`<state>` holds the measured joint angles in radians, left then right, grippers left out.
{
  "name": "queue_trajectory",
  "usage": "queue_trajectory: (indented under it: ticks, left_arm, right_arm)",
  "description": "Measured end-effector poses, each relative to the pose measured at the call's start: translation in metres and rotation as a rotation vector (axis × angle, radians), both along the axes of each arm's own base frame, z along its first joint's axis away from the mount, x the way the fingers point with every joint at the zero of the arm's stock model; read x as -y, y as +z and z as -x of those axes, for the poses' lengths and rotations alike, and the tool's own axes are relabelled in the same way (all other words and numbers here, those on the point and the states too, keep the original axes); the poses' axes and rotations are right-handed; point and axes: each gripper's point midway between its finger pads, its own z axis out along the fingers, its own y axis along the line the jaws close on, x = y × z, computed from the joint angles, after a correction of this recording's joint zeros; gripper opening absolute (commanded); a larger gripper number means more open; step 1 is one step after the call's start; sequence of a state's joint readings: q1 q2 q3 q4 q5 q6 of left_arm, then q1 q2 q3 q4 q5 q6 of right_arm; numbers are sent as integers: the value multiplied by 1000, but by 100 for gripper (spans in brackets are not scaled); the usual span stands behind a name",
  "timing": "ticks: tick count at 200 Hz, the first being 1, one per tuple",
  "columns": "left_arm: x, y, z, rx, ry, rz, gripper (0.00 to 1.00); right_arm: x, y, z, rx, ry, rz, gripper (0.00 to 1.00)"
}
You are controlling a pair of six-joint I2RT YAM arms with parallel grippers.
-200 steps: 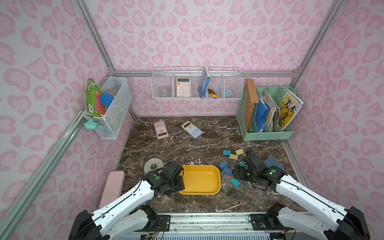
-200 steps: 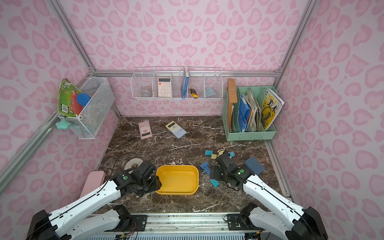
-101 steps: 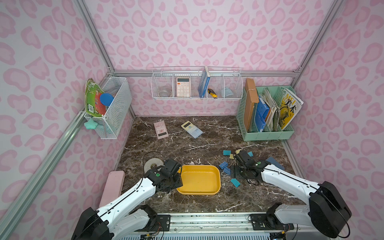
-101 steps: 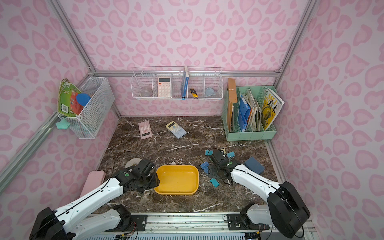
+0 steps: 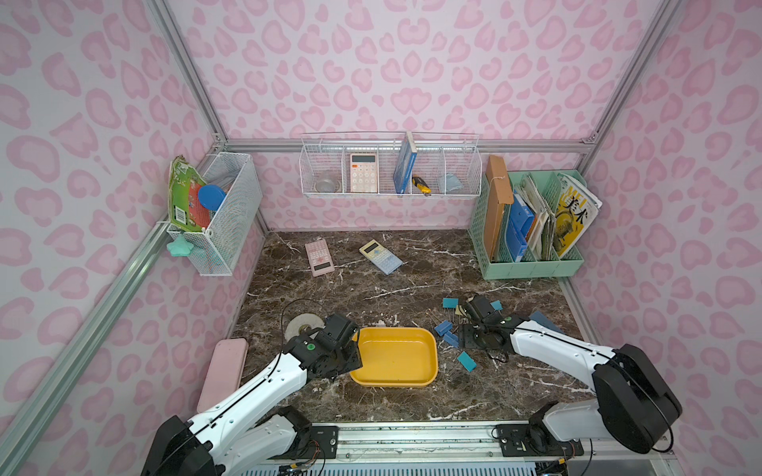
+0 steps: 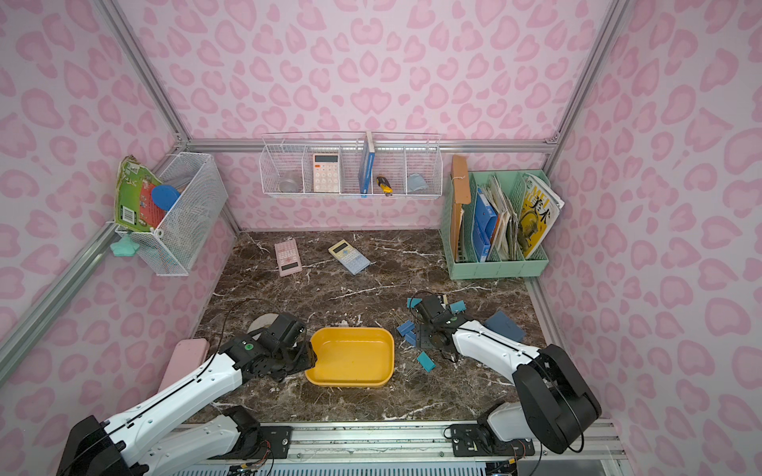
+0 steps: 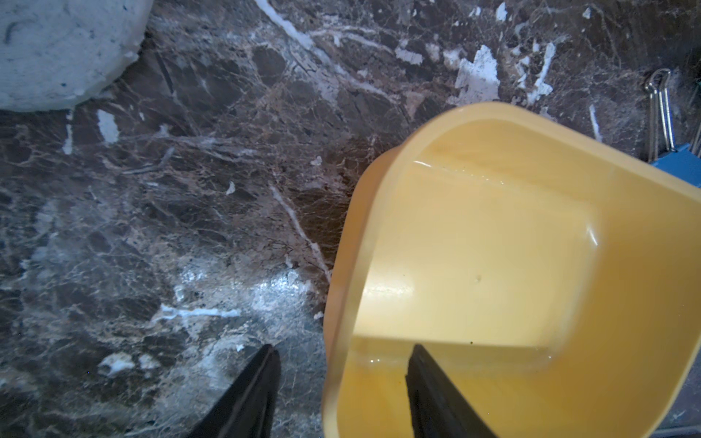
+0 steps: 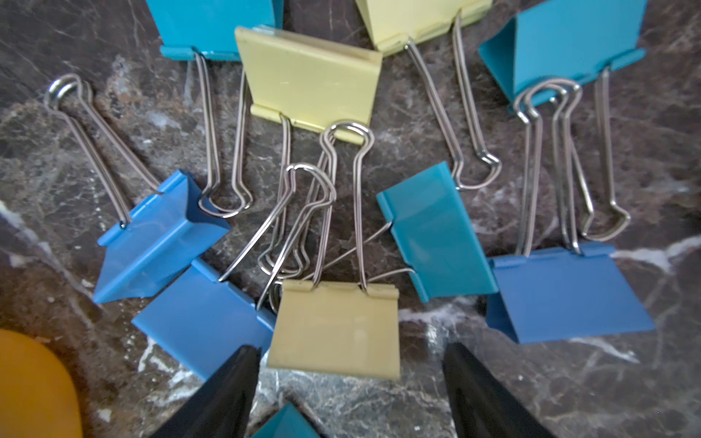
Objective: Put the binder clips in the storage box
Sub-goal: Pick up the binder clip at the center of the board.
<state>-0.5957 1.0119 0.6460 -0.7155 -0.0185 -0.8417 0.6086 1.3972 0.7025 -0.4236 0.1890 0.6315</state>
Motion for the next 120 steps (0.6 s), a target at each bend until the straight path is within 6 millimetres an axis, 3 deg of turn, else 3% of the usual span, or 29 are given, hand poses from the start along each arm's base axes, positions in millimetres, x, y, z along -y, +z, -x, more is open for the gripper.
queue_trajectory:
  ticks: [62,120]
  left_arm:
    - [-5,-4,-2,-8,12,-21,59]
    - [-7,-4,-3,-3,19,-26,59]
  right_arm:
    - [-2,-14,1,-25,3,-2,73]
    - [-1,-15,-6,-10,-11,4,59]
